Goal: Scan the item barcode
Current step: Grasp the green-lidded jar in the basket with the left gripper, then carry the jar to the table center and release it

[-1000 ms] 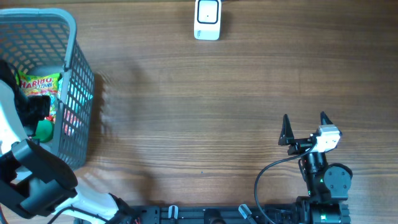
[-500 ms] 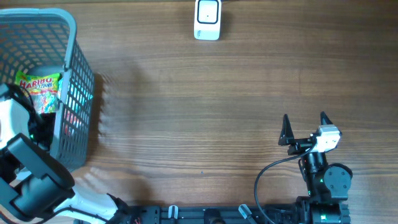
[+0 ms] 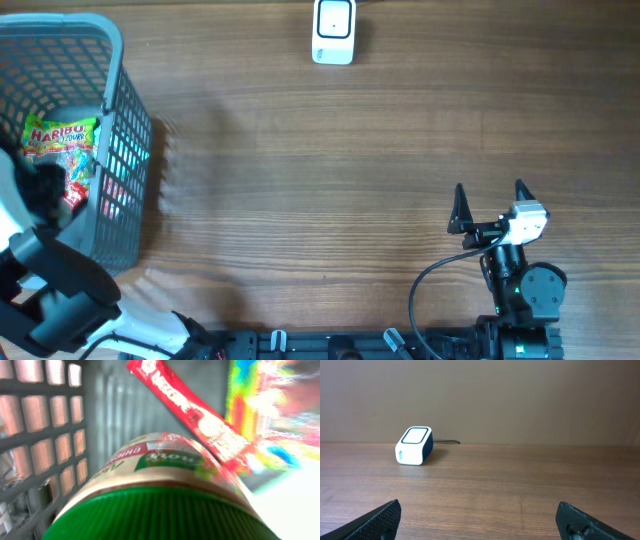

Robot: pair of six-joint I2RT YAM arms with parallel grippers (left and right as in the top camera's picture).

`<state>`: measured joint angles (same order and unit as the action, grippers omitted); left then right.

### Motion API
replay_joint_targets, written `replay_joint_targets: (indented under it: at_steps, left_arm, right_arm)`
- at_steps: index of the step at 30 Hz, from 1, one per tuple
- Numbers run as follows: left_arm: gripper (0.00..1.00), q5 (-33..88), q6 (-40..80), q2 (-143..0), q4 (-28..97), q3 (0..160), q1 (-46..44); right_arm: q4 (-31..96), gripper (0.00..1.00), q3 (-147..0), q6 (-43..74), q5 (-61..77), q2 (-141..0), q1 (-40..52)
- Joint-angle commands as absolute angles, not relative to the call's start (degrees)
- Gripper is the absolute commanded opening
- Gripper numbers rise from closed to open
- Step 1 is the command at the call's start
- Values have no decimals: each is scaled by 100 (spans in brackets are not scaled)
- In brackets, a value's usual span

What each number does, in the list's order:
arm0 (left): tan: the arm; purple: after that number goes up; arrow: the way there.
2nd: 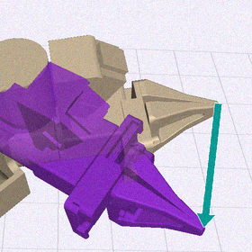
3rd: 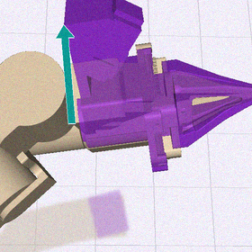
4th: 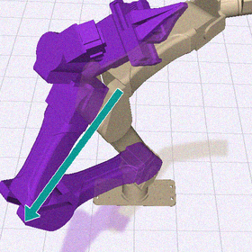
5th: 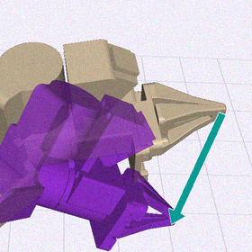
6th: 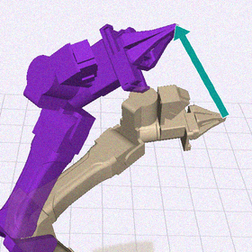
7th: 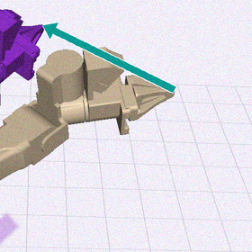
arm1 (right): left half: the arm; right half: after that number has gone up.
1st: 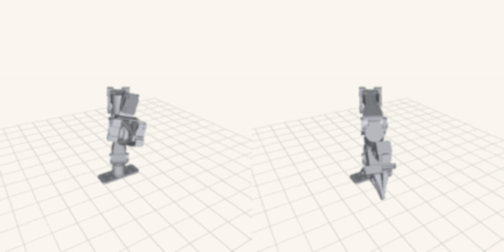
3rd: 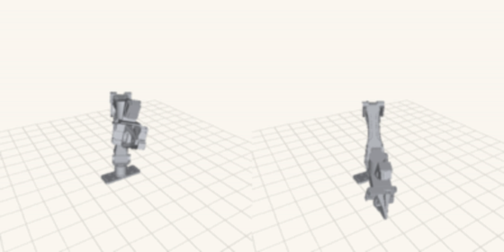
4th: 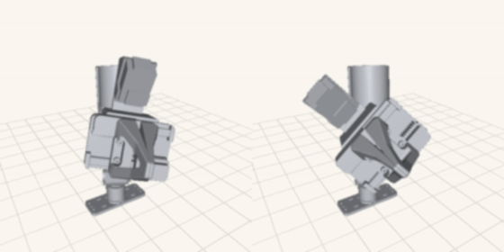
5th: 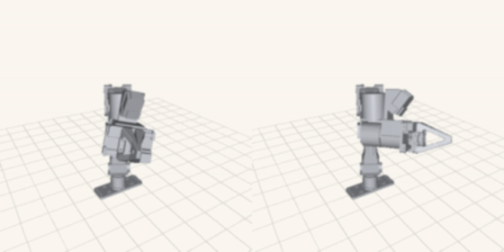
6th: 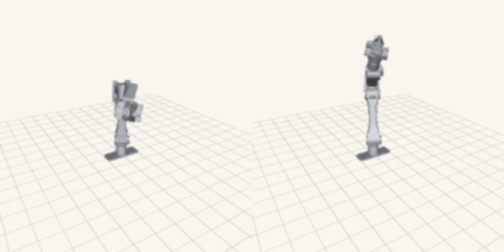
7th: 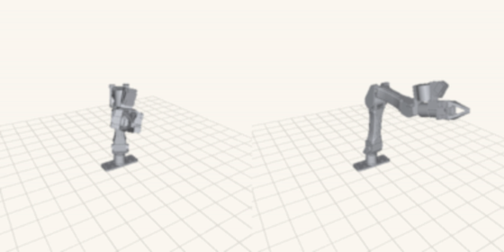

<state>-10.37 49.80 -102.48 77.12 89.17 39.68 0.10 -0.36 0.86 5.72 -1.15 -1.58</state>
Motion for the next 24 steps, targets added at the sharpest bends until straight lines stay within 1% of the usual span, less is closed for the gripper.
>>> replay_joint_targets:
  at_steps: [1, 3, 4, 5, 7, 9, 11, 14, 17, 18, 19, 21, 24]
  left_arm:
    - [50, -174, 4576, -9830, 8377, 10901, 3898]
    - [51, 475, 4488, -9655, 8619, 11876, 3684]
    - [52, 895, 4342, -9529, 8639, 12368, 3470]
    - [54, 1048, 4327, -9378, 8595, 12825, 3098]
    - [56, 591, 4327, -9115, 8329, 13185, 2217]
    - [56, 290, 4368, -9021, 8300, 13185, 1288]
    - [55, 36, 4117, -9223, 8357, 13185, 108]
    - [54, -794, 4095, -9841, 8788, 13159, -1315]
    - [53, -958, 4093, -10667, 8818, 12849, -2331]
    - [53, -1066, 4101, -10943, 8785, 12731, -2558]
    - [54, -1142, 4425, -11421, 8702, 12534, -2853]
    - [54, -1114, 4755, -11961, 8484, 12315, -3124]
    - [56, -589, 4928, -12715, 7950, 12016, -3489]
  right_arm:
    - [-16, 100, -30, 165, 508, -80, -156]
    - [-16, 100, -30, 165, 508, -80, -156]
    - [-16, 100, -30, 163, 508, -80, -156]
    - [-16, 100, -30, 165, 508, -80, -156]
    - [-16, 100, -30, 165, 508, -80, -156]
    - [-19, 100, -30, 165, 508, -80, -156]
    - [-16, 100, -30, 165, 508, -80, -156]
    - [-16, 100, -30, 165, 508, -80, -156]
    - [-16, 100, -30, 165, 508, -80, -156]
    - [-16, 100, -30, 165, 508, -80, -156]
    - [-16, 100, -30, 165, 508, -80, -156]
    - [-16, 100, -30, 165, 508, -80, -156]
    - [-16, 100, -30, 163, 508, -80, -156]
